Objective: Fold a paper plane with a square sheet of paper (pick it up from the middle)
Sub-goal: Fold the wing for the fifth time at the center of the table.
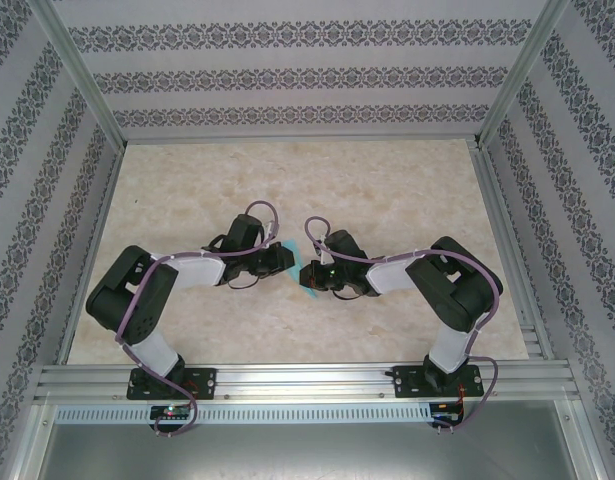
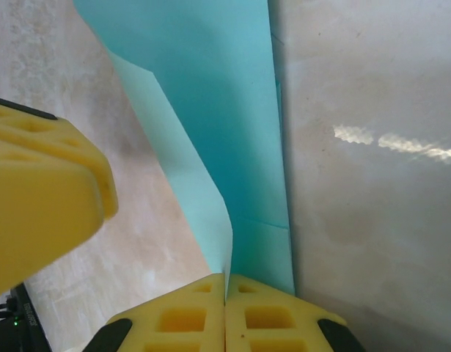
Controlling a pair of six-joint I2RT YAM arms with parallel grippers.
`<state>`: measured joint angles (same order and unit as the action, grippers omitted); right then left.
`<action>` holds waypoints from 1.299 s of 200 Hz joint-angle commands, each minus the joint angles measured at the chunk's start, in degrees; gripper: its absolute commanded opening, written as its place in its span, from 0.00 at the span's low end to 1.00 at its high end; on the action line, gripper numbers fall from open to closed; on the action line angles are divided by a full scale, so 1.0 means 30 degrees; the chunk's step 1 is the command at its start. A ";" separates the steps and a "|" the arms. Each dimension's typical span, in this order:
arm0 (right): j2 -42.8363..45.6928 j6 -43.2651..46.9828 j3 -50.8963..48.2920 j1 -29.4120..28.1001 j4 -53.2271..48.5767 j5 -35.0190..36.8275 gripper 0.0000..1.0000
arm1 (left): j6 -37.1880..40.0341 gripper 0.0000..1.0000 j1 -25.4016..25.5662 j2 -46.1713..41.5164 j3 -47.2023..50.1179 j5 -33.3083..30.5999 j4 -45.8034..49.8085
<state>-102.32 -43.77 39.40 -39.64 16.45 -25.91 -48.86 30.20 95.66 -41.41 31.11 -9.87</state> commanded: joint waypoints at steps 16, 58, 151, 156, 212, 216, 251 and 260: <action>-0.0873 0.0077 -0.0112 -0.0235 -0.1617 0.1606 0.07 | 0.0172 0.12 0.0306 0.0727 0.0231 0.0098 -0.0779; -0.0961 -0.0088 -0.0271 -0.0220 -0.1462 0.1756 0.07 | 0.0319 0.12 0.0330 0.1022 0.0236 -0.0030 -0.0724; 0.0010 0.0111 -0.0568 -0.0035 -0.0394 0.0552 0.14 | 0.0495 0.11 0.0306 0.2128 -0.0150 -0.0406 -0.0564; 0.0157 0.0079 -0.0564 0.0024 -0.0336 0.0360 0.14 | 0.0496 0.11 0.0314 0.2128 -0.0155 -0.0428 -0.0549; 0.2203 0.0144 -0.0533 0.0421 -0.2037 -0.0666 0.21 | 0.0668 0.11 0.0310 0.2113 -0.0176 -0.0732 -0.0029; 0.2284 0.0192 -0.0577 0.0434 -0.2173 -0.0664 0.21 | 0.0653 0.11 0.0330 0.2127 -0.0174 -0.0758 -0.0007; 0.2762 0.0305 -0.0974 0.0444 -0.2837 -0.0811 0.19 | 0.0699 0.11 0.0317 0.2084 -0.0150 -0.0784 0.0009; 0.2628 0.0375 -0.1000 0.0457 -0.2985 -0.0854 0.19 | 0.0697 0.11 0.0321 0.2099 -0.0188 -0.0791 0.0037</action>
<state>-95.04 -43.77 37.43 -38.83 9.96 -27.29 -48.38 30.52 101.38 -41.30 30.74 -10.70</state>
